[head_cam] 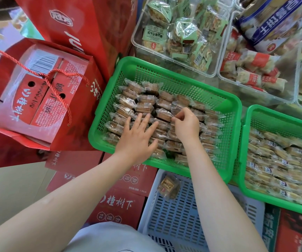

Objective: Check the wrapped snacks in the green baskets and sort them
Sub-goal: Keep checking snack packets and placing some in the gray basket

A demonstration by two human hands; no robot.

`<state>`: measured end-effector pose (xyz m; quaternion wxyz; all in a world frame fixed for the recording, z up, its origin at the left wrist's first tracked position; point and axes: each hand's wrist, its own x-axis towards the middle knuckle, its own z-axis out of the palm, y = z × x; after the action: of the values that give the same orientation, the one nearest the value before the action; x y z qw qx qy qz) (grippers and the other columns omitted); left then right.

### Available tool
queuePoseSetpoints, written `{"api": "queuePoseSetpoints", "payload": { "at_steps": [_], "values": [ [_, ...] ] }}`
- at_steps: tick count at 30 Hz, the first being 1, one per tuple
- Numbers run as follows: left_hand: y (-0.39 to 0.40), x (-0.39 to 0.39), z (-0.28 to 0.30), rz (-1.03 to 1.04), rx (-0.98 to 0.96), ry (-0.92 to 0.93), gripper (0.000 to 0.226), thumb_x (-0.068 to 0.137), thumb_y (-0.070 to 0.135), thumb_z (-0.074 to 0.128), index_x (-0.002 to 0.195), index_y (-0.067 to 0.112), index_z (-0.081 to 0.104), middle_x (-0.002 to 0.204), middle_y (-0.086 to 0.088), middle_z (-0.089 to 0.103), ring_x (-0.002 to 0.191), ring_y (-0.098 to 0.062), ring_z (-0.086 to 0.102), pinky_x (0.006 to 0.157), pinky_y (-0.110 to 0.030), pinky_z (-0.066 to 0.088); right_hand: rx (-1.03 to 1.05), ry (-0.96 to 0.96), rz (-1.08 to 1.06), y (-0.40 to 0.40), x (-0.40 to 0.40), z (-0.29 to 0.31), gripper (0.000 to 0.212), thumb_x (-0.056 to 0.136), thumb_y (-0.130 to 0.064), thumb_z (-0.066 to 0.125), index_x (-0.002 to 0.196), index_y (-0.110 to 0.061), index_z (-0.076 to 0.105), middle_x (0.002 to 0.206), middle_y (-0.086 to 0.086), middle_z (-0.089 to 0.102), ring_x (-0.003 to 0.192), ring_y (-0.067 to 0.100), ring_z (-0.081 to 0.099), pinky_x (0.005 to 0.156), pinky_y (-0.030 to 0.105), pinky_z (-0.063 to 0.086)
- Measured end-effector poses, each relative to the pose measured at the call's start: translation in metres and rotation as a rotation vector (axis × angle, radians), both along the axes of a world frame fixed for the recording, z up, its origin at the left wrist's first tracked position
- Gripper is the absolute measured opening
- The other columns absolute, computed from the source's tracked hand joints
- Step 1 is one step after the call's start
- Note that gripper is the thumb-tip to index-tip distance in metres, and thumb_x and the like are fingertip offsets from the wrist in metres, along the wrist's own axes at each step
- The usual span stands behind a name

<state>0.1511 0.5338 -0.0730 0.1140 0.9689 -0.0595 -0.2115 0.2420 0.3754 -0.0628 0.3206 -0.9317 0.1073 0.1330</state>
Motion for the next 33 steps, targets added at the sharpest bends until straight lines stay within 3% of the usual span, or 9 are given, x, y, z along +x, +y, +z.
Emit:
{"api": "queuePoseSetpoints", "payload": {
  "at_steps": [3, 7, 11, 14, 21, 25, 30, 33],
  "values": [
    [0.0, 0.0, 0.001, 0.001, -0.004, -0.008, 0.066, 0.103, 0.057, 0.019, 0.162, 0.033, 0.002, 0.17, -0.003, -0.007, 0.156, -0.024, -0.011, 0.124, -0.054, -0.007, 0.154, 0.016, -0.064, -0.003, -0.005, 0.008, 0.011, 0.095, -0.013, 0.065, 0.089, -0.008, 0.058, 0.081, -0.001, 0.059, 0.071, 0.011, 0.052, 0.059, 0.027, 0.037],
    [0.001, -0.002, 0.005, 0.002, -0.008, -0.025, 0.065, 0.104, 0.055, 0.022, 0.162, 0.03, 0.006, 0.17, -0.005, -0.003, 0.157, -0.025, -0.008, 0.124, -0.053, -0.005, 0.259, -0.033, -0.12, -0.007, -0.016, 0.016, 0.009, 0.093, -0.01, 0.067, 0.087, -0.009, 0.061, 0.083, -0.004, 0.063, 0.077, 0.012, 0.057, 0.067, 0.028, 0.046],
    [0.002, -0.007, 0.01, 0.013, -0.027, -0.024, 0.063, 0.106, 0.051, 0.021, 0.162, 0.027, 0.006, 0.171, -0.004, -0.002, 0.157, -0.023, -0.008, 0.124, -0.05, -0.006, 0.149, -0.073, -0.02, 0.008, -0.019, 0.016, 0.02, 0.093, -0.006, 0.064, 0.078, -0.017, 0.058, 0.077, -0.003, 0.061, 0.075, 0.016, 0.055, 0.059, 0.026, 0.038],
    [0.006, -0.017, 0.013, 0.034, -0.047, -0.004, 0.063, 0.106, 0.053, 0.019, 0.162, 0.028, 0.007, 0.17, -0.001, -0.003, 0.156, -0.02, -0.01, 0.124, -0.048, -0.008, 0.086, -0.065, 0.049, 0.026, -0.015, 0.017, 0.016, 0.093, -0.001, 0.056, 0.083, -0.013, 0.057, 0.077, -0.002, 0.057, 0.072, 0.016, 0.051, 0.056, 0.026, 0.035],
    [0.02, -0.038, 0.02, 0.051, -0.096, 0.02, 0.063, 0.107, 0.054, 0.021, 0.162, 0.029, 0.006, 0.17, 0.0, -0.005, 0.155, -0.017, -0.015, 0.125, -0.046, -0.011, 0.066, -0.045, -0.052, 0.026, -0.014, 0.021, 0.009, 0.093, 0.0, 0.055, 0.089, -0.006, 0.06, 0.081, 0.001, 0.057, 0.077, 0.019, 0.051, 0.056, 0.028, 0.036],
    [0.02, -0.039, 0.028, 0.142, -0.21, 0.024, 0.064, 0.106, 0.05, 0.032, 0.162, 0.029, 0.008, 0.17, 0.001, -0.001, 0.156, -0.017, -0.01, 0.125, -0.043, -0.01, 0.229, -0.139, -0.128, 0.026, -0.025, 0.035, 0.01, 0.093, -0.006, 0.061, 0.084, -0.009, 0.058, 0.081, 0.001, 0.061, 0.075, 0.016, 0.054, 0.062, 0.029, 0.04],
    [0.016, -0.038, 0.046, 0.396, -0.555, -0.012, 0.071, 0.102, 0.044, 0.053, 0.161, 0.023, 0.02, 0.168, 0.0, 0.019, 0.155, -0.018, 0.014, 0.126, -0.04, 0.016, 0.438, -0.186, -0.184, 0.008, -0.057, 0.061, 0.006, 0.097, -0.014, 0.061, 0.092, -0.012, 0.058, 0.089, 0.002, 0.064, 0.079, 0.011, 0.058, 0.069, 0.024, 0.045],
    [0.011, -0.037, 0.073, 0.461, -0.74, -0.078, 0.079, 0.096, 0.047, 0.064, 0.16, 0.026, 0.023, 0.164, 0.007, 0.027, 0.15, -0.011, 0.023, 0.12, -0.036, 0.024, 0.507, -0.191, -0.143, -0.006, -0.081, 0.084, 0.007, 0.1, -0.015, 0.059, 0.093, -0.016, 0.057, 0.088, 0.0, 0.061, 0.075, 0.005, 0.056, 0.068, 0.017, 0.046]
  ]
}}
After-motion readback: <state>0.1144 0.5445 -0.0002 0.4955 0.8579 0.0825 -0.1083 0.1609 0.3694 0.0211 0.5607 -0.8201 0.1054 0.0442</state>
